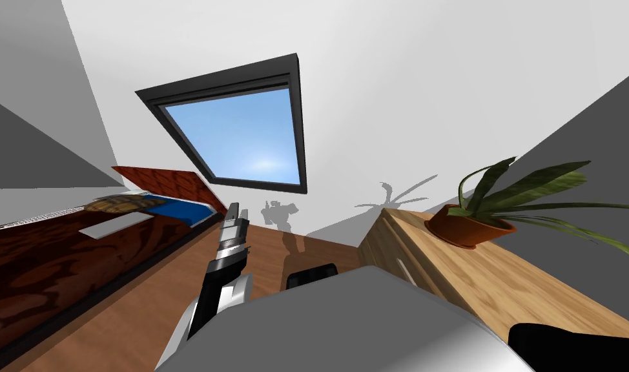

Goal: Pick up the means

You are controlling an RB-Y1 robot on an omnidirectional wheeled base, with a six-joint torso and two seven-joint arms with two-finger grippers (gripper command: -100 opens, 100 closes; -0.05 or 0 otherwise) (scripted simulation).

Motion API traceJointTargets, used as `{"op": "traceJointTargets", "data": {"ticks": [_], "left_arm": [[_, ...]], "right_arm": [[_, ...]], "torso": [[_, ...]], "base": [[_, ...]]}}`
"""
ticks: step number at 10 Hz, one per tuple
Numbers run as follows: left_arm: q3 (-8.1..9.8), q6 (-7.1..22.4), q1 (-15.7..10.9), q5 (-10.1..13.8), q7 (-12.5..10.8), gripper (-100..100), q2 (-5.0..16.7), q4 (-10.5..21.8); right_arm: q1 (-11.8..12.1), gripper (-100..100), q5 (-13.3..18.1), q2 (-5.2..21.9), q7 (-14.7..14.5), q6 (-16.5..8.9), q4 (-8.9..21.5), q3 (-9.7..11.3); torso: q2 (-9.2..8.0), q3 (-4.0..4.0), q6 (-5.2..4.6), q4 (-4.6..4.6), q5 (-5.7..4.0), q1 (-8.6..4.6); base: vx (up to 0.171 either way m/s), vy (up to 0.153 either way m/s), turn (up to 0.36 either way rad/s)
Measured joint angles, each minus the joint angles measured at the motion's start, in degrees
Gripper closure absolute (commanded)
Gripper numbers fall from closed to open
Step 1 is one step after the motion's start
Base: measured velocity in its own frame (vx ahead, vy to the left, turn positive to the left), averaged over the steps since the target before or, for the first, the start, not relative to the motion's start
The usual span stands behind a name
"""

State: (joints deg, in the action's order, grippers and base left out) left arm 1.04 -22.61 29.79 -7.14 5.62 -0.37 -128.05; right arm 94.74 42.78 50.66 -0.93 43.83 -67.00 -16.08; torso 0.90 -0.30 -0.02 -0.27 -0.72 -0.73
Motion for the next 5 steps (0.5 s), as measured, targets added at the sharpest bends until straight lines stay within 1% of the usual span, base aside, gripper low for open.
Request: {"op": "traceJointTargets", "data": {"ticks": [1, 2, 3, 4, 5], "left_arm": [[0.0, 0.0, 0.0, 0.0, 0.0, 0, 0.0, 0.0], [-0.01, 0.0, -0.01, 0.0, 0.0, 0, 0.0, 0.0], [0.0, 0.0, 0.0, 0.0, 0.0, 0, 0.0, 0.0], [0.0, 0.0, 0.0, 0.0, 0.0, 0, 0.0, 0.0], [-0.01, 0.0, -0.01, 0.0, 0.0, 0, 0.0, 0.0]], "right_arm": [[1.28, 100, -0.21, 0.29, 0.5, -1.35, -1.99, 0.2], [2.02, 100, -0.37, 0.45, 0.8, -1.94, -3.85, 0.1], [3.61, 100, -0.87, 0.86, 1.22, -3.31, -5.91, 0.36], [4.25, 100, -1.12, 1.03, 1.35, -4.28, -7.32, 0.64], [4.6, 100, -1.23, 0.97, 1.32, -4.6, -8.63, 0.65]], "torso": [[0.0, 0.01, 0.03, -0.02, -0.02, -0.01], [0.01, 0.01, 0.08, -0.04, -0.03, 0.03], [-0.01, 0.0, -0.01, 0.0, 0.01, 0.0], [-0.01, 0.02, 0.02, -0.03, -0.03, -0.01], [0.0, 0.02, 0.06, -0.04, -0.04, 0.03]], "base": [[-0.008, -0.024, -0.006], [-0.002, -0.043, -0.06], [-0.004, -0.045, -0.062], [-0.004, -0.022, -0.007], [-0.003, -0.049, -0.086]]}}
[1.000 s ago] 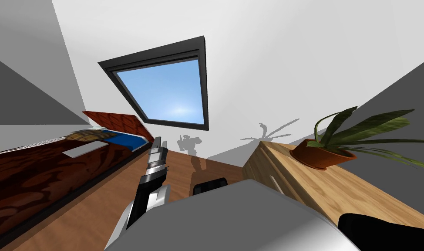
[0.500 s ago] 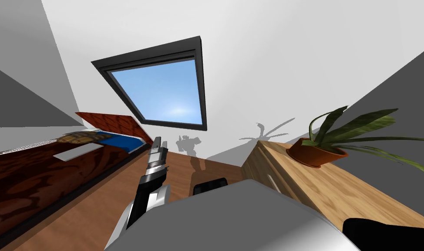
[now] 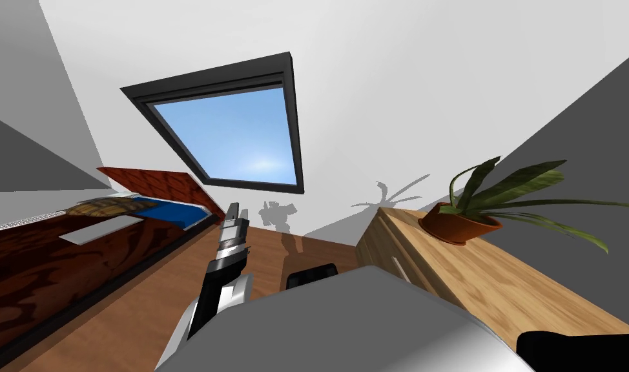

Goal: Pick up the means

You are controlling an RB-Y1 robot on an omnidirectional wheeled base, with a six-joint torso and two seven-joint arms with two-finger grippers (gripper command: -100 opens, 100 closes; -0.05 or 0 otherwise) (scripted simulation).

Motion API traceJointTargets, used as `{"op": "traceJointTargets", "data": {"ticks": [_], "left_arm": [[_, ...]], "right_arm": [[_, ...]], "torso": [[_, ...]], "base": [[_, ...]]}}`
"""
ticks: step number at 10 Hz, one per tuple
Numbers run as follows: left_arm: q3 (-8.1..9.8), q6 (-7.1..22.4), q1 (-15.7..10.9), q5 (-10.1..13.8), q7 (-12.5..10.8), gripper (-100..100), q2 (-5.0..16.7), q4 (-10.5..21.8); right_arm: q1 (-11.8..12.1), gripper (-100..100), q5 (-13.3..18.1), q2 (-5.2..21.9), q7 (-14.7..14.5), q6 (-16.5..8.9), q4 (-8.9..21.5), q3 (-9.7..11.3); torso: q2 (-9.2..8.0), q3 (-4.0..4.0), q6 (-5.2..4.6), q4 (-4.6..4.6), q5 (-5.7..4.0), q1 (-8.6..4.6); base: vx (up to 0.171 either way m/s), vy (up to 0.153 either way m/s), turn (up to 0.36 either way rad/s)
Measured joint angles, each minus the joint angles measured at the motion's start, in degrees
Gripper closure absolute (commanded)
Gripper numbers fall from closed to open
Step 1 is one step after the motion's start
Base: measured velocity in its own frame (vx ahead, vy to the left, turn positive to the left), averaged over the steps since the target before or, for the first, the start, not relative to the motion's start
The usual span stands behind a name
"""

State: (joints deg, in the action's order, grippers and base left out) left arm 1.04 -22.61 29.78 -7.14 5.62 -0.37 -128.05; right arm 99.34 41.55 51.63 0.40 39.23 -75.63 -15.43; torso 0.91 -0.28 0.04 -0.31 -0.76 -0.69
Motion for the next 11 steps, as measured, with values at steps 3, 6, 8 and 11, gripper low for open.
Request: {"op": "traceJointTargets", "data": {"ticks": [3, 6, 8, 11], "left_arm": [[0.0, 0.0, 0.0, 0.0, 0.0, 0, 0.0, 0.0], [0.0, 0.0, 0.0, 0.0, 0.0, 0, 0.0, 0.0], [0.0, 0.0, 0.01, 0.0, 0.0, 0, 0.0, 0.0], [0.0, 0.0, 0.0, 0.0, 0.0, 0, 0.0, 0.0]], "right_arm": [[2.76, 100, -0.89, 0.83, 0.93, -2.8, -4.84, 0.51], [5.78, 100, -1.62, 1.42, 1.86, -6.09, -9.99, 1.21], [7.78, 100, -2.25, 1.66, 2.01, -7.18, -12.91, 1.11], [8.84, 0, -2.6, 1.97, 2.51, -8.67, -15.97, 1.55]], "torso": [[0.02, -0.01, 0.01, 0.0, 0.01, 0.0], [0.04, -0.03, -0.02, 0.02, 0.03, 0.05], [0.02, -0.05, -0.11, 0.07, 0.1, 0.07], [0.01, -0.03, -0.02, 0.06, 0.09, 0.05]], "base": [[-0.001, -0.038, -0.039], [0.0, -0.025, -0.018], [0.0, -0.043, -0.076], [-0.002, -0.009, 0.001]]}}
